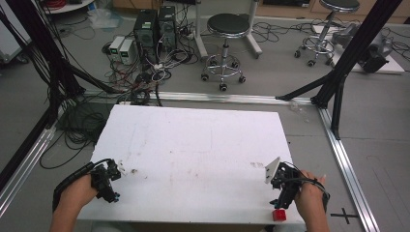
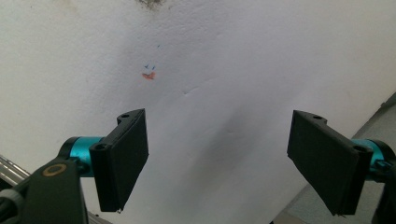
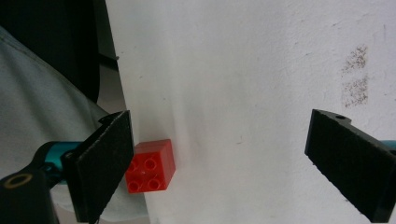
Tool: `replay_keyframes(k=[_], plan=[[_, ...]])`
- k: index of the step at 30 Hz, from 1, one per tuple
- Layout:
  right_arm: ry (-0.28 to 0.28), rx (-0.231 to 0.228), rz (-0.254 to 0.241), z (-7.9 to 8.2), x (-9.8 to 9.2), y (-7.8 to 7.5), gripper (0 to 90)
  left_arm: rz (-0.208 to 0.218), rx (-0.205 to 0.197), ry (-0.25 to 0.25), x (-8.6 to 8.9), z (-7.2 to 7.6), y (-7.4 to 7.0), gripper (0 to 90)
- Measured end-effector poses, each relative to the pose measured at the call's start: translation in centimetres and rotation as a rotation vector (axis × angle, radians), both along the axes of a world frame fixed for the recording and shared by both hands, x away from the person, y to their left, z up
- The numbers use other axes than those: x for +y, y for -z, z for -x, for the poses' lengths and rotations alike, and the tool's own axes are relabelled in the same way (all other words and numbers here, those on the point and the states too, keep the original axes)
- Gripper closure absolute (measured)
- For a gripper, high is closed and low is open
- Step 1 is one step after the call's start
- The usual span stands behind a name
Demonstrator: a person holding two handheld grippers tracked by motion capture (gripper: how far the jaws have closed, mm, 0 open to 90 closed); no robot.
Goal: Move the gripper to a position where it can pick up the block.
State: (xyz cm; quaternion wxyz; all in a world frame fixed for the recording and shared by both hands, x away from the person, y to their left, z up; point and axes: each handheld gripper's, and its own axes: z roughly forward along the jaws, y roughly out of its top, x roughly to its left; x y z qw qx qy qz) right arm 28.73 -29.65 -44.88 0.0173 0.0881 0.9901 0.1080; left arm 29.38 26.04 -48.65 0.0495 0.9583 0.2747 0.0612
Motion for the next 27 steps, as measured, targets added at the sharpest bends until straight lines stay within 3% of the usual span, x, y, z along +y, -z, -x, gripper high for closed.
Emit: replay_keyframes(k=[13,27], plan=[[-0.061,0.005,0.076,2.4,-2.1,0.0,7.5,0.007,-0.008,-0.002,0.1,0.1,-0.1,20.8],[-0.097,0.042,0.106,4.0,-2.5,2.7,7.5,0.005,-0.016,0.003,0.0,0.0,-0.1,20.8]])
